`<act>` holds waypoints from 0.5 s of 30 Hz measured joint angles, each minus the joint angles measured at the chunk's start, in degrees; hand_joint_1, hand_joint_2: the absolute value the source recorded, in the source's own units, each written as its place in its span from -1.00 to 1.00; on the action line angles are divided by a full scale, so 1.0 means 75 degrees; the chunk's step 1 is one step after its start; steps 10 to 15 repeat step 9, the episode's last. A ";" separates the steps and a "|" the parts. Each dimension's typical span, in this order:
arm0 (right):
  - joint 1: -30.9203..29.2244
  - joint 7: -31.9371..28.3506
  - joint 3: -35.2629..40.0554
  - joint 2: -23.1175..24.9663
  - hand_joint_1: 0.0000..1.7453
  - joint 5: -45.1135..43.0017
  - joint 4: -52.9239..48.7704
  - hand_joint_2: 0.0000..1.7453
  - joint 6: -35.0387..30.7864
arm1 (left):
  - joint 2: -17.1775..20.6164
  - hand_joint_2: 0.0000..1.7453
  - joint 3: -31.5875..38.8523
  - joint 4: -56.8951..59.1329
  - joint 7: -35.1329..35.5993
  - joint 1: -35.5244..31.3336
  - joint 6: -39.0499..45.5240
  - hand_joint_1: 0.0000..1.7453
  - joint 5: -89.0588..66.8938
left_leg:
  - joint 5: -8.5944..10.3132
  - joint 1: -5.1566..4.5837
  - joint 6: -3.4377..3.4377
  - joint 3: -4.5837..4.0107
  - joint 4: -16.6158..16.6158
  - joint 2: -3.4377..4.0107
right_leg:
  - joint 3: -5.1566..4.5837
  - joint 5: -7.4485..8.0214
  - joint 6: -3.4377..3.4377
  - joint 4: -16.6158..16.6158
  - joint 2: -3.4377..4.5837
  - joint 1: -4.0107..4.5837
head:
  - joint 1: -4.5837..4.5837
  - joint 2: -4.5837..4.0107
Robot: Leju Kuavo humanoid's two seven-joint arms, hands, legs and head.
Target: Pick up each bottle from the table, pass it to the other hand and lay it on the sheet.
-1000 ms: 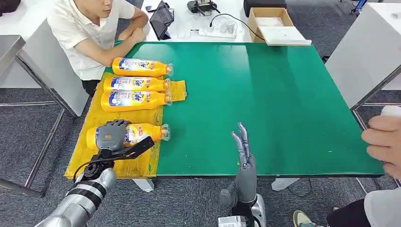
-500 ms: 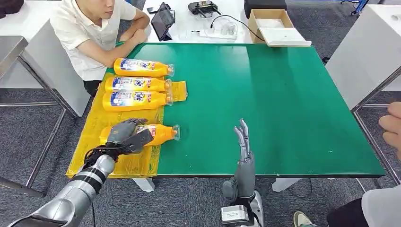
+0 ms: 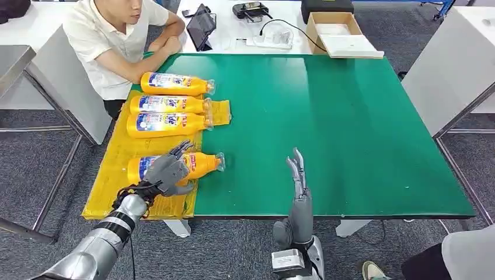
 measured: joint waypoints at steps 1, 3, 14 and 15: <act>-0.0012 0.0000 0.0000 0.0000 -1.00 0.0003 0.0032 -1.00 0.0000 | 0.0000 1.00 0.0000 -0.0104 -0.0118 0.0093 0.0092 -1.00 0.0107 | 0.0000 0.0000 0.0000 0.0001 0.0000 0.0004 | -0.0001 0.0000 0.0000 0.0001 0.0001 0.0000 | -0.0003 0.0000; -0.0018 0.0000 0.0000 -0.0009 -1.00 0.0003 0.0073 -1.00 0.0000 | -0.0032 1.00 0.0017 -0.0347 -0.0432 0.0336 0.0394 -1.00 0.0408 | 0.0000 0.0000 0.0000 0.0001 0.0000 0.0010 | -0.0005 0.0000 0.0000 0.0003 0.0003 0.0000 | 0.0000 0.0000; -0.0009 0.0000 0.0009 -0.0032 -1.00 -0.0120 0.0096 -1.00 0.0041 | -0.0391 1.00 0.0219 -0.2111 -0.1696 0.1501 0.0373 -1.00 0.2751 | -0.0001 -0.0001 0.0000 -0.0028 0.0000 0.0010 | -0.0033 0.0000 0.0001 0.0002 0.0006 -0.0001 | 0.0003 -0.0003; -0.0009 0.0000 0.0009 -0.0032 -1.00 -0.0120 0.0096 -1.00 0.0041 | -0.0391 1.00 0.0219 -0.2111 -0.1696 0.1501 0.0373 -1.00 0.2751 | -0.0001 -0.0001 0.0000 -0.0028 0.0000 0.0010 | -0.0033 0.0000 0.0001 0.0002 0.0006 -0.0001 | 0.0003 -0.0003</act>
